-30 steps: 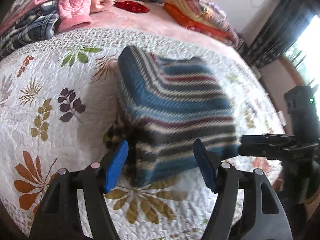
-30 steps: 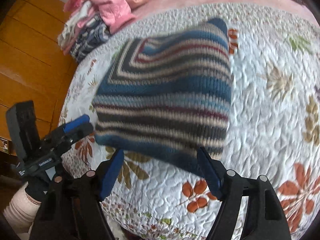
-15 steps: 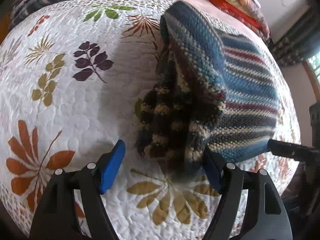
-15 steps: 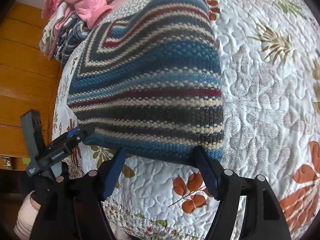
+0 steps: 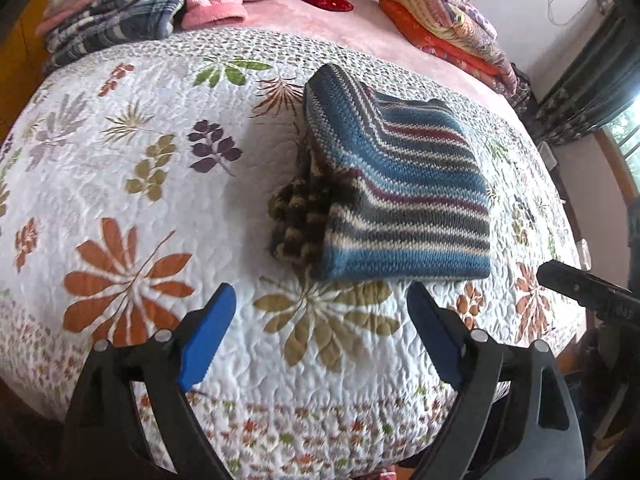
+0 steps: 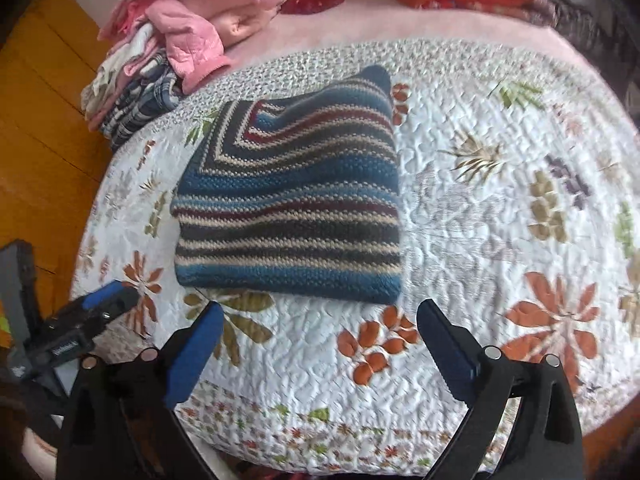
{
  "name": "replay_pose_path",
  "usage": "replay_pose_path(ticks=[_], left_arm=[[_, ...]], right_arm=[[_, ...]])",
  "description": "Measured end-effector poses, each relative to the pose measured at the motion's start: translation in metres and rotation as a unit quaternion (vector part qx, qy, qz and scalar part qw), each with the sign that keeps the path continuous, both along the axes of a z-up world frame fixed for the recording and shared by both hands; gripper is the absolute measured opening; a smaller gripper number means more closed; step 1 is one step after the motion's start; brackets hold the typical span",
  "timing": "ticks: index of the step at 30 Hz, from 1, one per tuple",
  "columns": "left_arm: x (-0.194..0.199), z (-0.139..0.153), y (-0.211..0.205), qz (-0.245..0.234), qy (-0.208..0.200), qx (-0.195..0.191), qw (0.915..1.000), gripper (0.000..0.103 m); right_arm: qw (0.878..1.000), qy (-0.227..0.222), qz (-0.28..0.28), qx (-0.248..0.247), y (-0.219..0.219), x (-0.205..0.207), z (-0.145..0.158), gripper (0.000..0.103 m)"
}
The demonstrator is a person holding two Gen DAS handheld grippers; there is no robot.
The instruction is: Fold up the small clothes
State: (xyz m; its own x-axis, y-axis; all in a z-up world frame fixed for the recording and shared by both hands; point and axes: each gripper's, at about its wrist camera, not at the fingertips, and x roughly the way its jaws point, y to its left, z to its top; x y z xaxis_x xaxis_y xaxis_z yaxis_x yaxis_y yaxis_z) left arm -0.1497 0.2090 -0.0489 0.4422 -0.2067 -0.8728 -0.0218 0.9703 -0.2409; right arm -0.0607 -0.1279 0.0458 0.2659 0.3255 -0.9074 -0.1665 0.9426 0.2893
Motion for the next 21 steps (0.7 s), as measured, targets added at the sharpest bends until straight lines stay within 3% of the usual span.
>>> replay_pose_path(ticks=[9, 13, 21], left_arm=[[-0.039, 0.011, -0.009, 0.008, -0.021, 0.033, 0.9992, 0.091], [-0.054, 0.011, -0.010, 0.020, -0.022, 0.061, 0.9977, 0.091], [-0.075, 0.025, -0.006, 0.040, -0.034, 0.047, 0.9976, 0.091]], right_arm=[[0.997, -0.029, 0.002, -0.073, 0.016, -0.042, 0.011, 0.099], [0.997, -0.041, 0.008, -0.058, 0.018, -0.054, 0.019, 0.099], [0.994, -0.063, 0.015, -0.089, 0.030, -0.062, 0.028, 0.099]])
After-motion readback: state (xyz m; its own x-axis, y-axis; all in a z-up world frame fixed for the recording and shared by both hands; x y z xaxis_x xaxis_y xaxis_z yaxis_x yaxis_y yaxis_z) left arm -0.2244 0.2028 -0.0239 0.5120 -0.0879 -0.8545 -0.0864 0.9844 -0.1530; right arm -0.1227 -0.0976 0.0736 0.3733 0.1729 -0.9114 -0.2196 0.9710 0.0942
